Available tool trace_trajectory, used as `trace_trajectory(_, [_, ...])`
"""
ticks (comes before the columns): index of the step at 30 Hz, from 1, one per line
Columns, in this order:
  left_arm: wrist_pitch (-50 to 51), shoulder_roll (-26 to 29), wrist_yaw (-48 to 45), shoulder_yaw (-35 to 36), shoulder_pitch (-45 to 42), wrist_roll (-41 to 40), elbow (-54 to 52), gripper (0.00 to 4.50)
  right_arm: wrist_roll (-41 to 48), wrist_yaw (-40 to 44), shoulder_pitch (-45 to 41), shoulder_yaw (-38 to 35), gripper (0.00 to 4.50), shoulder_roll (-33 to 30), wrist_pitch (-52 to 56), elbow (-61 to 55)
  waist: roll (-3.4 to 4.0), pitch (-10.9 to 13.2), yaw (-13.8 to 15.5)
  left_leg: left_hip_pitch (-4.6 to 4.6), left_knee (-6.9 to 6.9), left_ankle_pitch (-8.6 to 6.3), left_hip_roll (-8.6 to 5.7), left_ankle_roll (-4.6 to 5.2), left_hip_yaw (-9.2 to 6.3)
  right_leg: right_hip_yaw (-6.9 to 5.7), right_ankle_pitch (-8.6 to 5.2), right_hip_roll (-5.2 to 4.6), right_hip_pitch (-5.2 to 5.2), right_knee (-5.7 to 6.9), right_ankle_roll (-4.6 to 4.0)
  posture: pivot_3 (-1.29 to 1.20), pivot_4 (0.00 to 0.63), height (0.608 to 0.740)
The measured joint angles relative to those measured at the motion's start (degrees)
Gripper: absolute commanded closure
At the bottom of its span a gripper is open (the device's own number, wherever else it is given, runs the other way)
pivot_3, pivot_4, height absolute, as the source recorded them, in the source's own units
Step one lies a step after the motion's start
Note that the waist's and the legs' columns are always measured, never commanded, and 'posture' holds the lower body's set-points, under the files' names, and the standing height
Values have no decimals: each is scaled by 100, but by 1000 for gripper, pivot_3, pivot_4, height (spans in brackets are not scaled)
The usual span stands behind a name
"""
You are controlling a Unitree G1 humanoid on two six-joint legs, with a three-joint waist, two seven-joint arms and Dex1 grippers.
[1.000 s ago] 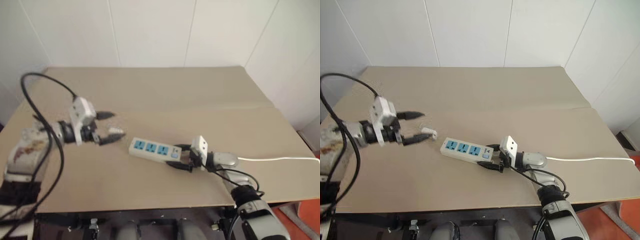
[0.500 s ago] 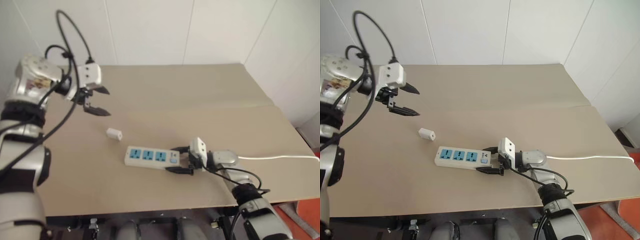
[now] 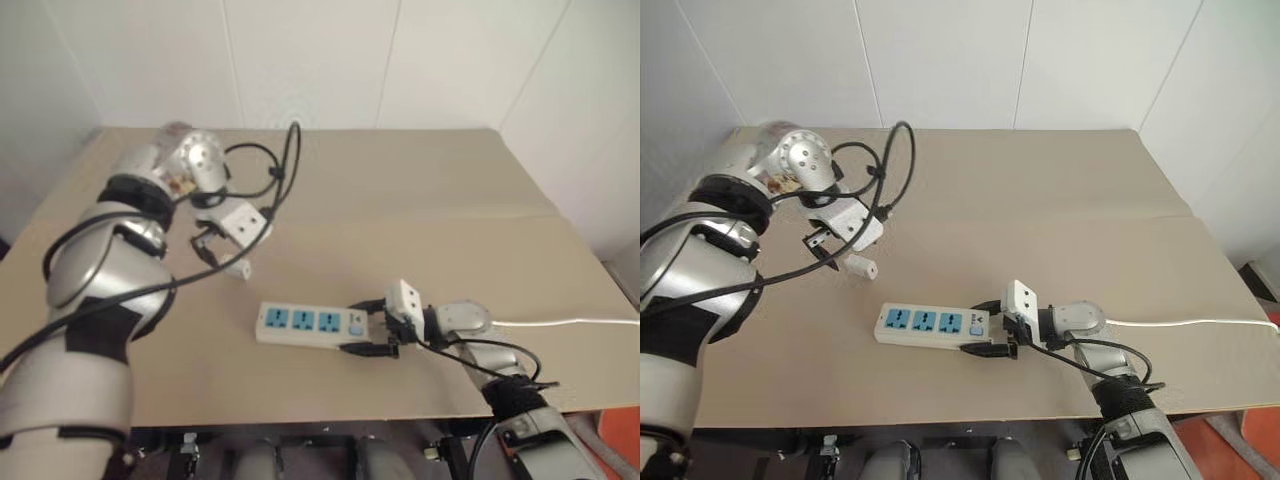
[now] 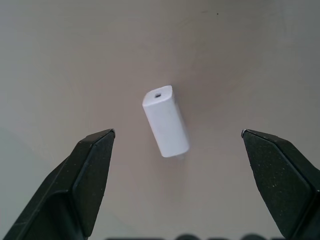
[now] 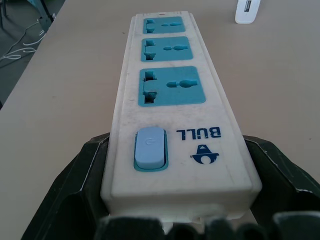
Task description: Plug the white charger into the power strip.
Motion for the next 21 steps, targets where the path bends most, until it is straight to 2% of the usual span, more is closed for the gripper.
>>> trace_trajectory(5, [73,-391,251,11,-1,323,72,53,8,-103,74,-1,1082,-12,256,-211,-1,0,-5,1,8,0,0,0,-1,0,0,0,1,3,1,0,150,740])
trace_trajectory(16, [354,-703,651,6,20,978,208,53,103,-350,223,-32,1082,-24,471,-443,-1,0,7,2,14,0,-2,1,-4,0,0,0,3,8,1,0,150,740])
trace_trajectory(21, [530,-707,976,-41,322,1289,312,53,113,-492,330,-30,1082,-28,531,-600,-1,1,6,1,17,0,-2,0,-4,0,0,0,3,12,1,0,150,740])
